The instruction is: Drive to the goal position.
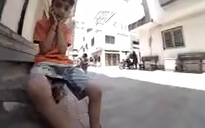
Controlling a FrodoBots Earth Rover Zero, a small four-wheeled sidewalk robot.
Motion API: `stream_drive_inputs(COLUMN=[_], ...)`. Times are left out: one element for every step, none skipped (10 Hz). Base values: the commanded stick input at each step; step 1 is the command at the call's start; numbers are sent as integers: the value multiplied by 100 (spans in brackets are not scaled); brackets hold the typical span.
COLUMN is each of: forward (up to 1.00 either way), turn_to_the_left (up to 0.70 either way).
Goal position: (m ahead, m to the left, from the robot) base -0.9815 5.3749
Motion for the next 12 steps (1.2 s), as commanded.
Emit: stream_drive_inputs(forward=[0, 0, 0, 0, 0, 0, 0, 0, 0, 0, 0, 0], turn_to_the_left=[-70, -70, -70, -70, -70, -70, -70, -70, -70, -70, -70, -70])
